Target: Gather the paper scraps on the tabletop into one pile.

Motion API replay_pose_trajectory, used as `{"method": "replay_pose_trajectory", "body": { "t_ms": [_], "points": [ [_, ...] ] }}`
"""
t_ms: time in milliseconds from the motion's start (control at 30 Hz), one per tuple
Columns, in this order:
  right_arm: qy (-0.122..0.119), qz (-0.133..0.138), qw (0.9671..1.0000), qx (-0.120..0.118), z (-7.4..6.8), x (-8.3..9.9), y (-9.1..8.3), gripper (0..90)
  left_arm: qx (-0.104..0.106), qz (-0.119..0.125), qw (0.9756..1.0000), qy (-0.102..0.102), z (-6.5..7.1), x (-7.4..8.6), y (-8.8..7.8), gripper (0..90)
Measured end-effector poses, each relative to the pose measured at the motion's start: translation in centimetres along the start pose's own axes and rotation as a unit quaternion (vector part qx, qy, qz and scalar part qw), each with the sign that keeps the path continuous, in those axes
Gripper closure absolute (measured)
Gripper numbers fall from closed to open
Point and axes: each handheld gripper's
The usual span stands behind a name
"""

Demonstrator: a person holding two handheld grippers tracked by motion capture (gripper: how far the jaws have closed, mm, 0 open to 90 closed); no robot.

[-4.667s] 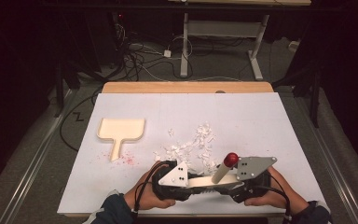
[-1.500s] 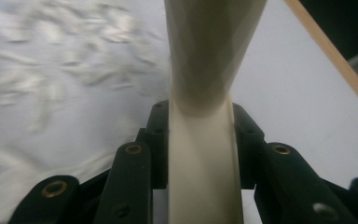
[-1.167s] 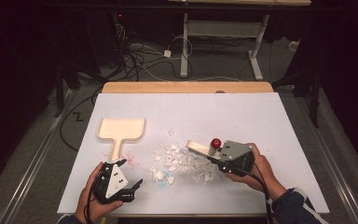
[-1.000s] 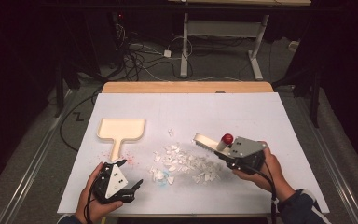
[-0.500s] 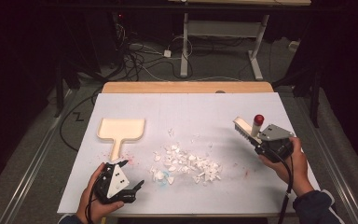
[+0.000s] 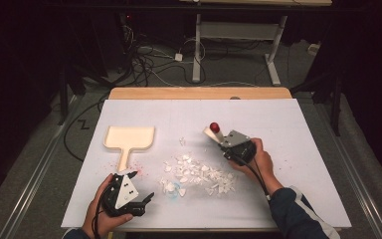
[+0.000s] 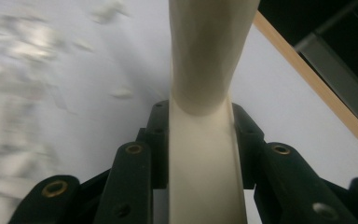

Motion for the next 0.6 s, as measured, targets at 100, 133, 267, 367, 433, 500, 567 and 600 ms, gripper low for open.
{"method": "replay_pose_trajectory", "body": {
  "t_ms": [100, 133, 267, 367, 433, 500, 567, 600],
  "points": [
    [-0.022, 0.006, 0.9992, -0.034, -1.1, -0.6, -0.7, 67.6, 0.002, 0.002, 1.0, -0.001, 0.1, 0.1, -0.2, 16.2],
    [-0.042, 0.012, 0.997, -0.064, -1.9, -0.9, -1.7, 67.6, 0.001, 0.001, 1.0, 0.0, 0.1, 0.1, -0.2, 16.2],
    [-0.058, 0.032, 0.9919, -0.108, -2.4, -1.0, -4.3, 67.8, -0.002, 0.001, 1.0, -0.002, 0.2, 0.2, -0.3, 16.2],
    [-0.061, 0.047, 0.992, -0.1, -2.1, -1.3, -5.8, 67.8, -0.006, 0.005, 1.0, -0.005, 0.1, 0.1, -0.5, 16.2],
    [-0.062, 0.057, 0.9922, -0.092, -1.5, -1.8, -6.3, 67.8, -0.009, 0.009, 0.9999, -0.009, 0.0, 0.1, -0.6, 16.2],
    [-0.052, 0.067, 0.9924, -0.089, -0.8, -2.4, -6.4, 67.7, -0.011, 0.012, 0.9998, -0.01, 0.0, 0.1, -0.6, 16.2],
    [-0.051, 0.07, 0.9927, -0.083, -0.3, -2.7, -6.3, 67.7, -0.01, 0.012, 0.9998, -0.01, 0.0, 0.1, -0.7, 16.2],
    [-0.05, 0.072, 0.9935, -0.073, 0.0, -3.0, -6.0, 67.7, -0.009, 0.012, 0.9998, -0.009, 0.0, 0.1, -0.6, 16.2]
  ]
}}
Point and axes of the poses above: each handheld gripper's, and its own axes: y roughly forward along the jaws, x roughly out of its underside, z roughly to its right, and after that the axes turned 8 degrees about x, right-handed
